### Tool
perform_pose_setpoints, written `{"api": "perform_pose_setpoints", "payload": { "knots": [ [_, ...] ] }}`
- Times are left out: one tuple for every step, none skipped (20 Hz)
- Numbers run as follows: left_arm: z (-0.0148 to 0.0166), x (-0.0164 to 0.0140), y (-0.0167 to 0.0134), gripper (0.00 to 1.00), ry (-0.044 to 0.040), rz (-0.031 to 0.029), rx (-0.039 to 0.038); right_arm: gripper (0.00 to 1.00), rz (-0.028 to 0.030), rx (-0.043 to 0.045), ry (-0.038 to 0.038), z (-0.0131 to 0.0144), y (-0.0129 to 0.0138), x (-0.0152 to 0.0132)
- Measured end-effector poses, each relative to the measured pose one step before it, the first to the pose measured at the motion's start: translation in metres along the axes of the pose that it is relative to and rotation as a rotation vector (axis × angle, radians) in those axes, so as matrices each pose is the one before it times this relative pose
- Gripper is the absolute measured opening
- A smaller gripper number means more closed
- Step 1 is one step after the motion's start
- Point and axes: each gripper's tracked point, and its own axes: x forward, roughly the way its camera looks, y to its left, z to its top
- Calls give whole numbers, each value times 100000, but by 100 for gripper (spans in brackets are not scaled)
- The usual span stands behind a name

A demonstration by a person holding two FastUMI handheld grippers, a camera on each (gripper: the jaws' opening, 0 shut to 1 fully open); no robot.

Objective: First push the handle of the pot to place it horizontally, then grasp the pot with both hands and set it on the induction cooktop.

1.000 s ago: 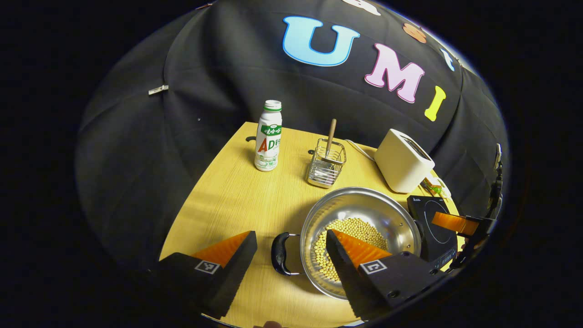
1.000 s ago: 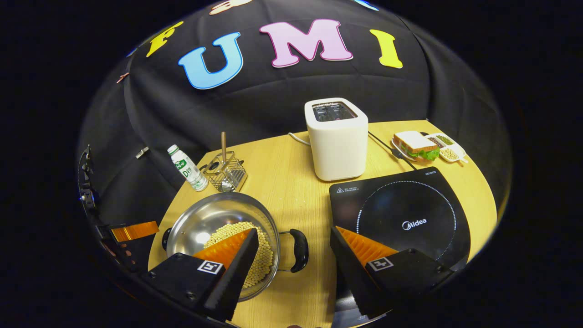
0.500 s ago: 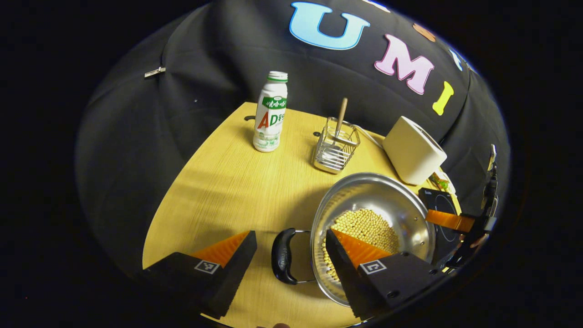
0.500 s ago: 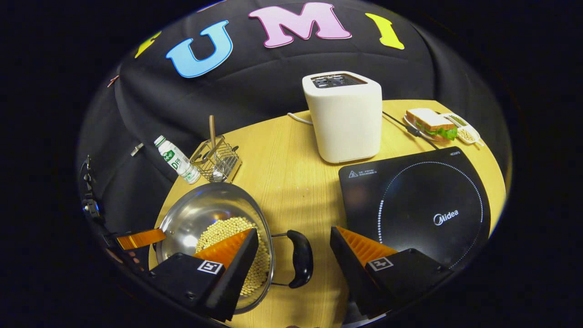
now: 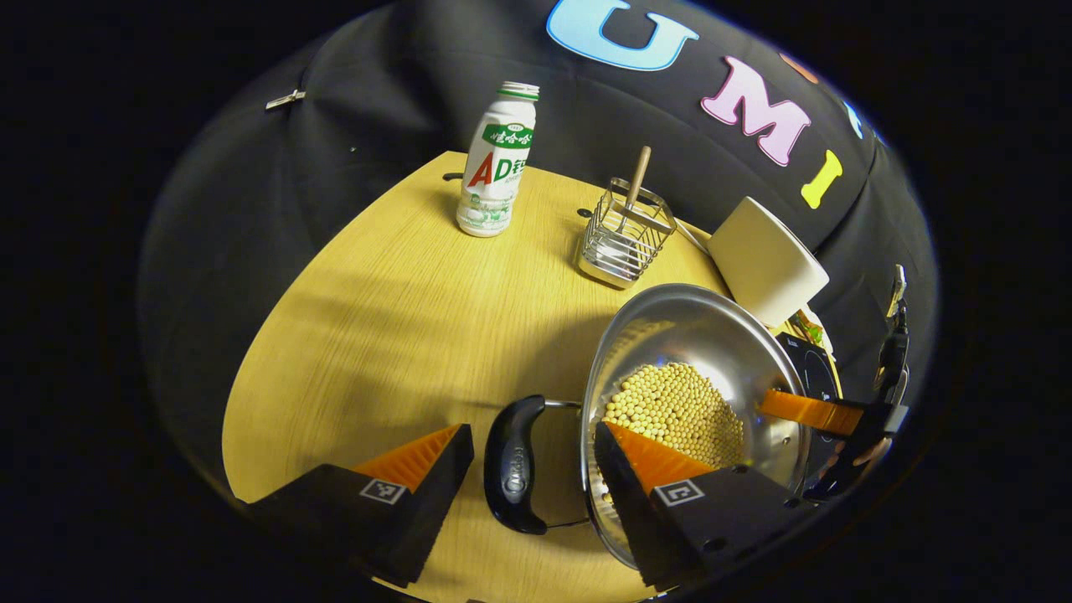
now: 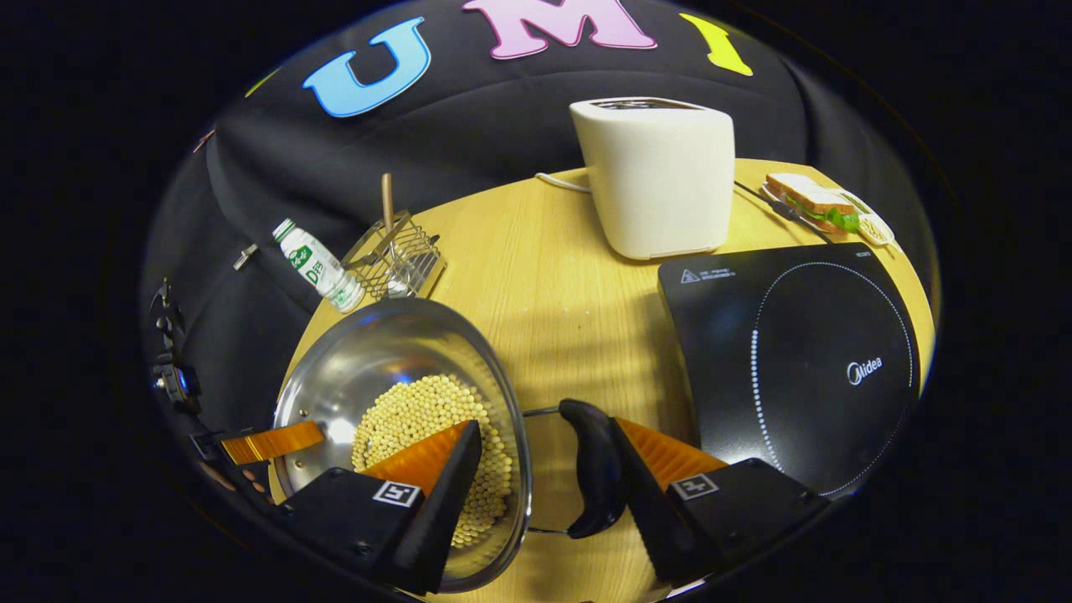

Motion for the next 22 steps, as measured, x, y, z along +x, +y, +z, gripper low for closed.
{"api": "perform_pose_setpoints", "payload": {
  "knots": [
    [-87, 126, -151, 86, 220, -703, -866, 89, -612, -1191, 217, -192, -48, 95],
    [-233, 115, -195, 83, 607, -366, -1748, 88, -1625, -1812, -119, -185, -312, 58],
    [-155, 252, -170, 77, 238, 517, -1739, 86, -655, -958, -769, 94, -105, -10],
    [62, 122, 453, 73, -675, 2669, -314, 74, -955, -84, -57, -202, -246, -98],
    [50, 163, 509, 67, -171, 1321, -337, 58, 210, 962, 317, 18, 92, 23],
    [25, -57, 138, 70, -345, 138, -899, 59, -48, 368, 176, -101, 282, 181],
    [38, -25, -23, 62, -58, -656, -448, 64, -9, -733, -4, -81, 76, 39],
    [-154, -127, 99, 61, 320, -472, 329, 64, -160, -1460, 78, -143, 37, -25],
    [27, 33, 140, 61, 276, 144, 566, 64, -254, -1405, 185, 404, -92, -806],
    [-151, 23, 121, 61, 947, 291, 348, 63, -62, 307, 1565, -925, 38, 939],
    [13, -159, 45, 60, 190, -141, -40, 63, 148, 638, 872, -121, 102, -383],
    [8, 91, 2, 59, -124, -58, -453, 63, 342, 751, 569, -118, -3, -15],
    [-43, -79, 53, 59, -180, 383, -996, 60, 220, 445, 757, -44, 269, -23],
    [30, -66, 57, 58, -543, 277, -132, 54, 170, -234, 420, -35, 89, 0],
    [-13, -190, 57, 57, -466, 412, -44, 58, 308, -935, 47, -24, 125, -113],
    [-100, -70, 188, 56, -337, 504, 567, 53, -146, 957, 47, -200, -41, -239],
    [59, -95, 83, 55, -310, 56, 271, 51, 185, -274, 153, -291, 118, -223],
    [-128, -134, -62, 55, 639, 300, -449, 55, 209, -1301, -64, -99, 97, -123],
    [10, -241, -64, 55, -224, 227, 105, 55, -33, -103, -464, 86, 11, -339],
    [76, -312, 100, 55, -752, -150, 78, 55, 198, 490, -1014, 279, 142, -343],
    [166, -277, -45, 55, -888, -269, -133, 55, 404, -374, -711, 318, 132, -325],
    [43, -443, -122, 55, -464, -179, 234, 55, 91, -702, -441, 182, 19, -517]
  ]
}}
